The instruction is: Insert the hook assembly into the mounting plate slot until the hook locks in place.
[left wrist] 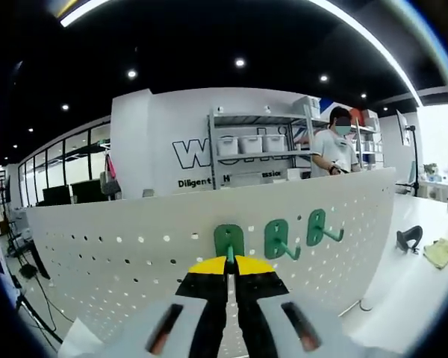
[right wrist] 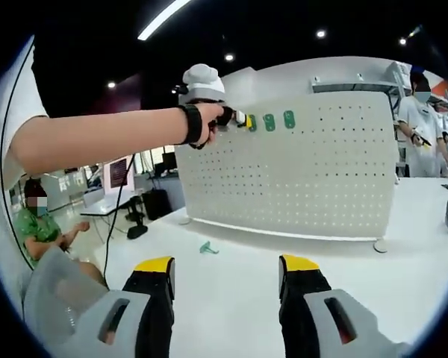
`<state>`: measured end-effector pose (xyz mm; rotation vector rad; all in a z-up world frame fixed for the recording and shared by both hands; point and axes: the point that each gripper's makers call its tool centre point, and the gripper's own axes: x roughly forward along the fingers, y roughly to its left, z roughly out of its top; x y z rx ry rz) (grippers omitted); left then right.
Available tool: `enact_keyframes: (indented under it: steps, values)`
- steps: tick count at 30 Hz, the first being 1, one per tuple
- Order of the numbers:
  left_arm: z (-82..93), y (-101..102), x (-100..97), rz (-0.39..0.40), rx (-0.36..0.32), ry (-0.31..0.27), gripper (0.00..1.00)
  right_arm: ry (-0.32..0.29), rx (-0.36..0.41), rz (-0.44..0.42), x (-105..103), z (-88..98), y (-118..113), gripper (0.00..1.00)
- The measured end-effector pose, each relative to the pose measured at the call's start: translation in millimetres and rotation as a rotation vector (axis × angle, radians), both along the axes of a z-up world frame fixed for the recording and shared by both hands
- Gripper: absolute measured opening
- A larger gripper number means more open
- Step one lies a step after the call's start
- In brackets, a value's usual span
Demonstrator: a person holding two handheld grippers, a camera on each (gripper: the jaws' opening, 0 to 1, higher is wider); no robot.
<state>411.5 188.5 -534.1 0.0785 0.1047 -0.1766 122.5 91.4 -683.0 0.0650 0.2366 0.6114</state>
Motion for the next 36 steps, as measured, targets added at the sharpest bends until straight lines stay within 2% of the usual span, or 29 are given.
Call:
enact_keyframes:
  steps: [16, 25, 32, 36]
  values:
    - [-1.5, 1.3, 6.2, 0.030, -0.051, 0.026, 0.03, -0.007, 0.015, -0.005, 2.4, 3.1, -0.1, 0.56]
    - [-2.2, -0.8, 4.0, 0.009, -0.001, 0.019, 0.04, -0.007, 0.014, -0.004, 0.6, 2.8, 0.0, 0.56]
    - [-4.0, -4.3, 1.1, -0.013, 0.004, 0.029, 0.06, -0.006, 0.017, -0.014, 0.5, 2.7, -2.8, 0.56]
    - [-0.4, -5.5, 0.6, -0.025, 0.022, 0.012, 0.10, -0.011, 0.016, -0.011, 0.0, 4.1, -1.9, 0.56]
